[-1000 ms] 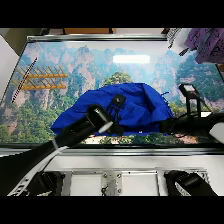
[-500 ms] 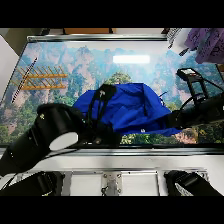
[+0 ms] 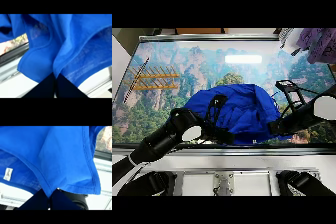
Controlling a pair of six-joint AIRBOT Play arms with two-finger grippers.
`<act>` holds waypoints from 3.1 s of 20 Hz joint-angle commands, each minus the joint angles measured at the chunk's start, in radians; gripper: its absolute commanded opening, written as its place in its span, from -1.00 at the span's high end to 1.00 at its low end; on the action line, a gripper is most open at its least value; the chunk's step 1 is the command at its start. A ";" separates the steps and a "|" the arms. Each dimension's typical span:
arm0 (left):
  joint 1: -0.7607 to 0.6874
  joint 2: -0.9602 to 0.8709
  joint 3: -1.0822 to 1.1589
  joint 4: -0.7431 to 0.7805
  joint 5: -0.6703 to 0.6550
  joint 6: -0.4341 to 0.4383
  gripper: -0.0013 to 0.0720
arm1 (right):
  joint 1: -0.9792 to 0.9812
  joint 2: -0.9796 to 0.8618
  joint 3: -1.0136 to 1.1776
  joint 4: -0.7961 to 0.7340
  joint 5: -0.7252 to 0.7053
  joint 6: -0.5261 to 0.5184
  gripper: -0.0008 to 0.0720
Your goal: Fold the clothes and pants, and hang the long-sleeved shirts on hangers.
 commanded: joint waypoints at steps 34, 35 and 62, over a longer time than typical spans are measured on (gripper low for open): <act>1.402 -0.673 0.484 0.398 0.357 0.684 -0.93 | 0.003 -0.019 -0.005 0.001 0.002 0.003 0.94; 1.399 -0.729 0.552 0.421 0.332 0.684 -0.93 | 0.003 -0.019 -0.005 0.001 0.002 0.003 0.94; 1.408 -1.125 0.884 0.491 0.398 0.861 -0.18 | 0.003 -0.021 -0.005 0.005 0.002 0.003 0.94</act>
